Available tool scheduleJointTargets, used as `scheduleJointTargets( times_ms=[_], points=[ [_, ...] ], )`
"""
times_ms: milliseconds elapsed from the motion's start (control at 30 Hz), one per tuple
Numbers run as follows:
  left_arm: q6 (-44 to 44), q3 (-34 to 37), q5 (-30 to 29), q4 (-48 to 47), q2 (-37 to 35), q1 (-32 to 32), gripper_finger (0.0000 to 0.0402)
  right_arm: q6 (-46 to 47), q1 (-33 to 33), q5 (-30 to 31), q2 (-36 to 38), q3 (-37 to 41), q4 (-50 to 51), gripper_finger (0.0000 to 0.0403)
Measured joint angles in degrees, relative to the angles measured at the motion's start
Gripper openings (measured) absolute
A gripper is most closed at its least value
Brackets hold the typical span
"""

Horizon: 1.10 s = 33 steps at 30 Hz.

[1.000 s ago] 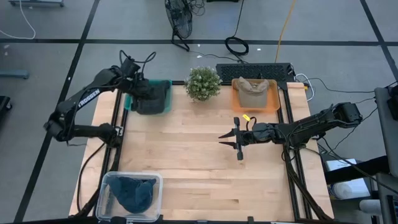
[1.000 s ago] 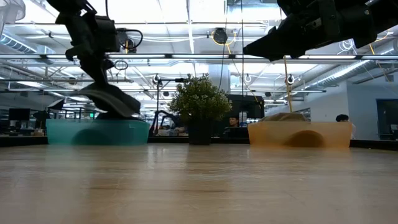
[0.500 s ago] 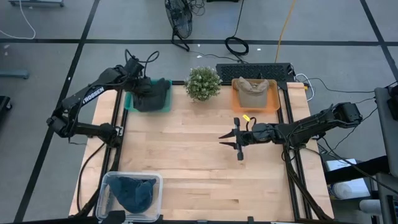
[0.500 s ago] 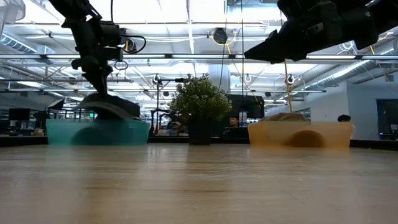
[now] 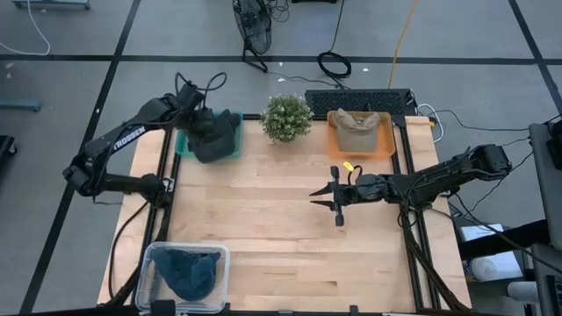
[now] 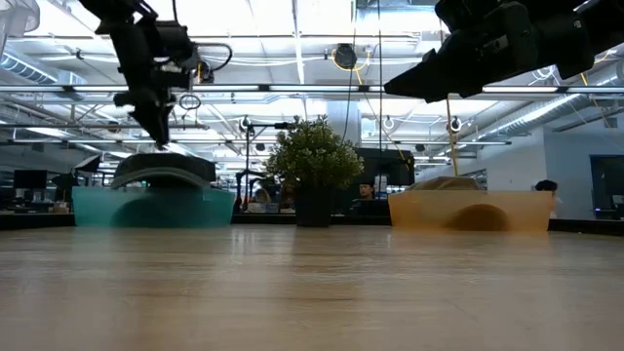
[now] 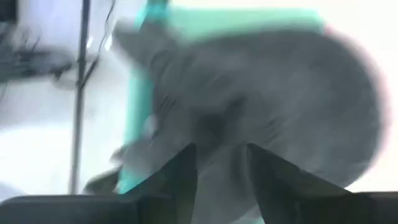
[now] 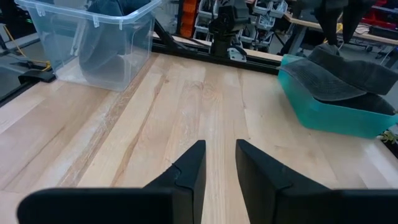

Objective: Pick & Place hat
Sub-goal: Put the black cap into the green bin

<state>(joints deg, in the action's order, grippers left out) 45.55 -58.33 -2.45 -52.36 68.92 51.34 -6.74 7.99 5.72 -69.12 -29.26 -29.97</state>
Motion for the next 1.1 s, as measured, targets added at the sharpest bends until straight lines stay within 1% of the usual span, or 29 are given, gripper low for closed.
scheduleJointTargets(
  times_ms=[133,167,233,333,433,467,533,633,733,833,933,1000,1100],
  points=[
    [-3.92,0.00,9.45,0.23,-3.30,-3.32,0.0164,-0.07,0.00,0.00,0.00,0.00,-0.03,0.0075],
    [-6.08,0.00,10.61,0.31,-4.01,-4.03,0.0169,-0.09,0.00,0.00,0.00,0.00,-0.10,0.0075],
    [-11.43,-0.02,10.73,0.58,-4.60,-5.38,0.0181,-0.09,0.00,0.00,0.00,0.00,-0.23,0.0075],
    [-22.69,-0.04,7.57,-0.14,-3.96,-6.87,0.0205,0.00,0.00,0.00,0.00,0.00,-0.23,0.0075],
    [-35.64,-0.04,3.83,0.10,-1.90,-7.78,0.0230,0.01,0.00,0.00,0.00,0.00,-0.69,0.0075],
    [-38.64,-0.04,2.94,0.09,-1.04,-7.97,0.0238,0.02,0.00,0.00,0.00,0.00,-0.99,0.0075],
    [-41.79,-0.04,0.72,0.11,0.69,-7.99,0.0250,0.02,0.00,0.00,0.00,0.02,-1.61,0.0075],
    [-43.85,-0.04,-4.19,0.07,3.85,-7.99,0.0263,0.02,0.00,0.00,0.00,0.02,-2.03,0.0075],
    [-44.21,-0.04,-5.80,0.02,7.02,-7.97,0.0265,0.04,-0.01,0.00,0.00,0.02,-1.70,0.0075],
    [-42.54,-0.04,-5.97,0.19,9.93,-8.00,0.0254,0.04,-0.02,0.00,0.00,0.02,-1.39,0.0075],
    [-40.05,-0.13,-6.09,0.52,11.94,-8.01,0.0225,0.04,0.00,0.00,0.00,0.02,-1.09,0.0075],
    [-38.45,-0.13,-6.02,0.48,12.59,-8.03,0.0193,0.02,0.00,0.00,0.00,0.02,-0.60,0.0075],
    [-36.19,-0.13,-5.92,0.40,12.56,-8.21,0.0133,0.04,0.00,0.00,0.00,0.02,0.27,0.0075]
  ],
)
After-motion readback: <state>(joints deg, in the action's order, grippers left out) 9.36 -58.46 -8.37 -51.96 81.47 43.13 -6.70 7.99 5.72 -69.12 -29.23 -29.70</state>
